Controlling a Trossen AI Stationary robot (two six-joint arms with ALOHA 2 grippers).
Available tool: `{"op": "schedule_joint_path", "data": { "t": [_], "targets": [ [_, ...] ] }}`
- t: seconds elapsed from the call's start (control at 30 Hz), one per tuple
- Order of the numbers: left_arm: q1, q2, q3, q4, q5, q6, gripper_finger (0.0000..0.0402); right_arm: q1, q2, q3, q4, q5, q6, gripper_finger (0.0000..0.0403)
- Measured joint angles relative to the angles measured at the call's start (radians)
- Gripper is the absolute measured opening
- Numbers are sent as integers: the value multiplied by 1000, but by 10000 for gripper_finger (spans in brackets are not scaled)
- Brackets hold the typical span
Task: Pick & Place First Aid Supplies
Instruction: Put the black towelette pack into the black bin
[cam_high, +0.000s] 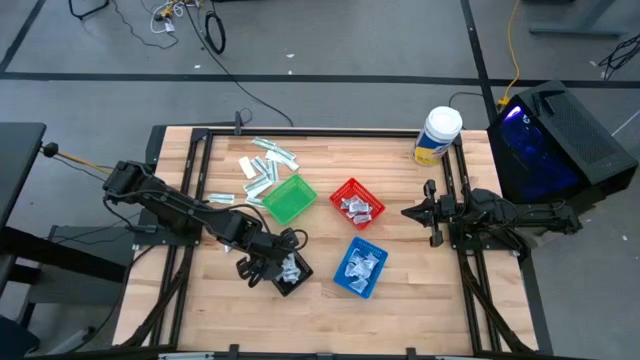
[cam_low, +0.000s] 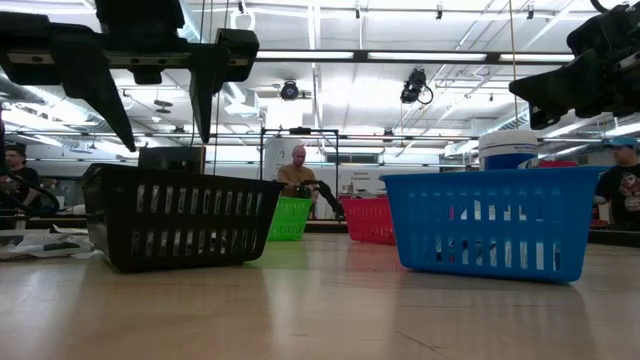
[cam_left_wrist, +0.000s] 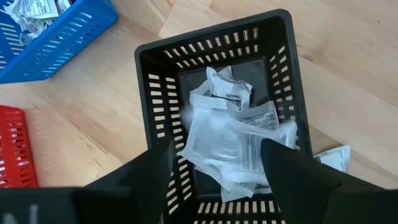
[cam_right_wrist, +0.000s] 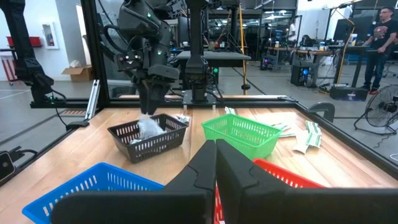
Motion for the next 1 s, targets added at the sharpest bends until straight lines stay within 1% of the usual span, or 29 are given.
{"op": "schedule_joint_path", "data": {
  "t": [0.1, 0.2, 0.4, 0.5, 0.63, 0.83, 1.0],
  "targets": [
    [-3, 0, 0, 0, 0, 0, 274, 0, 0, 0, 0, 0, 0, 13],
    [-12, -1, 0, 0, -8, 0, 285, 0, 0, 0, 0, 0, 0, 13],
    [-43, -10, 16, -20, -63, -4, 286, 0, 0, 0, 0, 0, 0, 13],
    [-63, -10, 50, -65, -79, -50, 286, 0, 0, 0, 0, 0, 0, 13],
    [-94, -10, 115, -139, -79, -133, 286, 0, 0, 0, 0, 0, 0, 13],
    [-158, -11, 205, -211, -80, -208, 286, 0, 0, 0, 0, 0, 0, 13],
    [-184, -11, 214, -216, -79, -234, 286, 0, 0, 0, 0, 0, 0, 13]
  ]
}}
